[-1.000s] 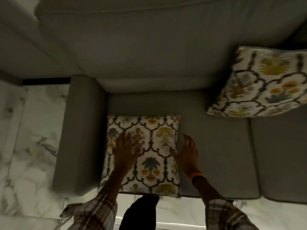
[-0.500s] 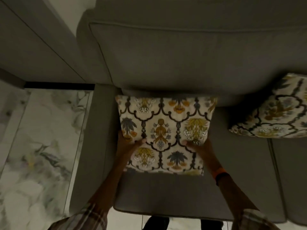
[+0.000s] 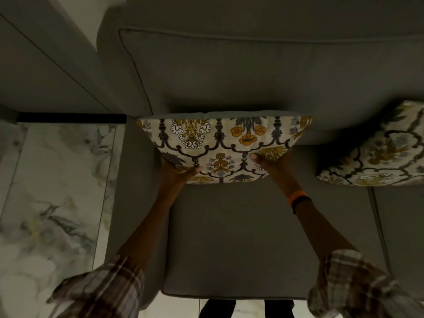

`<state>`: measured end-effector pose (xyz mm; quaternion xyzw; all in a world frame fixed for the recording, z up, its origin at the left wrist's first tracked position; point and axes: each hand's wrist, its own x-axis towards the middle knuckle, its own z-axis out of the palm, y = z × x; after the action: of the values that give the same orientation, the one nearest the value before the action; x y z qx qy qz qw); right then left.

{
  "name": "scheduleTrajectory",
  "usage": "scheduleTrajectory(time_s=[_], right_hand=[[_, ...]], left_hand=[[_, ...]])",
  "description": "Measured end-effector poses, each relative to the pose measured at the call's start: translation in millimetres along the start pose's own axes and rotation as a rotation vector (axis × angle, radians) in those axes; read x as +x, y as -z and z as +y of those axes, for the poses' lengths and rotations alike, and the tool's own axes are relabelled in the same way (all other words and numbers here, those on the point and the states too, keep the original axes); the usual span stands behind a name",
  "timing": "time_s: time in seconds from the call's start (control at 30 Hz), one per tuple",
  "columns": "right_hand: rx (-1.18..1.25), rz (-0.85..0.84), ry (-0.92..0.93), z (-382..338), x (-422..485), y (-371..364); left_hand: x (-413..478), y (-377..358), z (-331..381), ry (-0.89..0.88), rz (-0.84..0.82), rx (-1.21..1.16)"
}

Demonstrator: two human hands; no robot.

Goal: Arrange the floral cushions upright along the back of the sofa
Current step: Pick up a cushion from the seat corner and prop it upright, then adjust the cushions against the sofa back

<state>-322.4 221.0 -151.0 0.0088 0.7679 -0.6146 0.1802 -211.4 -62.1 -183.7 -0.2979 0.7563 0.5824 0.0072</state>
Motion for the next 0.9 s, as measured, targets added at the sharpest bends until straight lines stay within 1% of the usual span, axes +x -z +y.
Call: scheduleTrajectory(time_s=[0.1,0.2,0.27,0.33,0.37,0.43,0.5,0.6,0.7,0.8,0.9], right_hand=[[0.008,0.049,-0.032,16.3,-2.0,-2.0],[-0.009,0.083,-0.056,25.3,-5.5,-6.9],[-0.074,0.094,-0.053,25.2,-12.5,-9.2],[-0.136,0.117,-0.072,29.5,-26.2,-5.5],[-0.176,0.121,-0.11,33.4,-36.7,-0.8],[-0.247,0.117,-0.222,46.7,-60.6,16.9],[-0.299,0.137,-0.283,60.8,-79.6,48.0],[-0.39,0.181,-0.337,78.2,-93.8,104.5],[-0.464,0.223,-0.351,84.2,-98.4,158.7],[-0.437,0.254,-0.315,88.6,-90.1,205.4],[-0.339,0.322,-0.323,99.7,-78.9,262.8]], left_hand=[[-2.1,-2.3,-2.3,-0.03,0.042,0.042],[-15.6,-5.7,4.1,0.0,0.102,0.049],[-23.9,-12.3,-2.8,0.018,0.175,0.085],[-38.4,-22.7,-11.9,0.097,0.235,0.183],[-50.7,-30.6,-13.4,0.157,0.235,0.243],[-80.1,-51.0,-12.6,0.219,0.17,0.317],[-105.3,-76.4,-8.7,0.197,0.02,0.35],[-119.8,-120.2,-7.7,0.092,-0.198,0.403],[-125.8,-172.5,16.1,-0.073,-0.374,0.474],[-127.9,-227.1,52.5,-0.231,-0.458,0.506],[-121.6,-285.5,84.5,-0.254,-0.456,0.453]])
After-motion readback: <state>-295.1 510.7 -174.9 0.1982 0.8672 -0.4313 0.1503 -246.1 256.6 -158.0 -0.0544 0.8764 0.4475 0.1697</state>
